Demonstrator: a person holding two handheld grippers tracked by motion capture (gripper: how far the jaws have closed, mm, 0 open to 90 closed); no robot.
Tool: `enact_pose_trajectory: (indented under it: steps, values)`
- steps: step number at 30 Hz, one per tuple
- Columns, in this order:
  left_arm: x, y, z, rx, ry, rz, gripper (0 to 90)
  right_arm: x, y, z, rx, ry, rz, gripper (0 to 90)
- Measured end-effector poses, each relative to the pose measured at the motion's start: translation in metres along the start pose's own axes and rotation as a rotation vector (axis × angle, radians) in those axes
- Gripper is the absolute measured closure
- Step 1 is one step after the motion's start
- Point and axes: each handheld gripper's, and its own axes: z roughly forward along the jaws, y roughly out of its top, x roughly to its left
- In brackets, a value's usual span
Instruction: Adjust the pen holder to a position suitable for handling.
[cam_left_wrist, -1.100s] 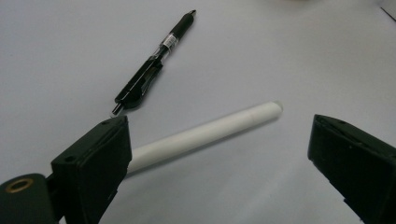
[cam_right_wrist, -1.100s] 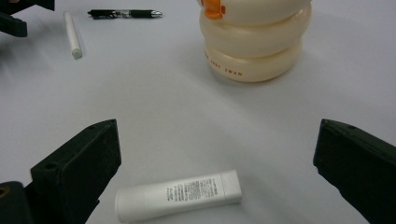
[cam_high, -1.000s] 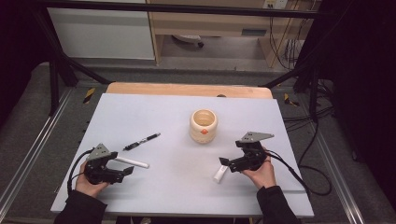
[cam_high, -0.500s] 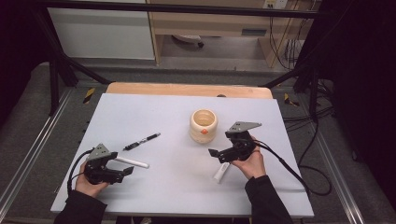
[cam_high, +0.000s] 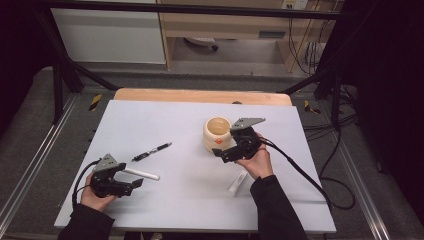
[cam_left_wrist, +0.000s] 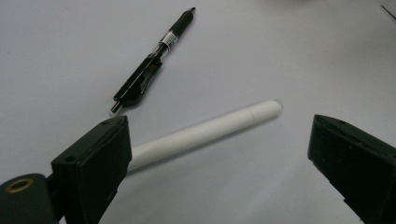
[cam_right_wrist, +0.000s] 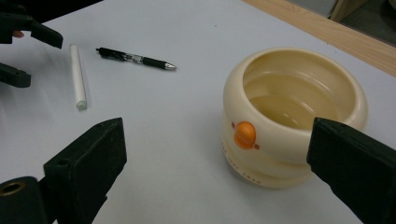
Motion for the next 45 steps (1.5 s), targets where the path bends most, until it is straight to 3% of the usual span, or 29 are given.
enact_pose_trajectory:
  steps: [8,16,21,27,45]
  values:
    - [0.000,0.000,0.000,0.003,-0.002,0.003,6.3,-0.001,0.017,0.022,0.020,-0.004,-0.038,10.6]
    - [0.000,0.000,0.000,0.004,-0.003,0.002,6.3,-0.008,0.027,0.038,0.024,-0.019,-0.048,21.0]
    - [0.000,0.000,0.001,0.006,-0.003,0.002,6.3,-0.013,0.028,0.048,0.050,-0.033,-0.075,30.0]
    - [0.000,0.000,0.000,0.004,-0.004,0.002,6.3,-0.019,0.027,0.057,0.071,-0.038,-0.070,35.5]
    - [0.000,0.000,0.001,0.006,-0.005,0.002,6.3,-0.026,0.023,0.069,0.113,0.001,-0.091,59.2]
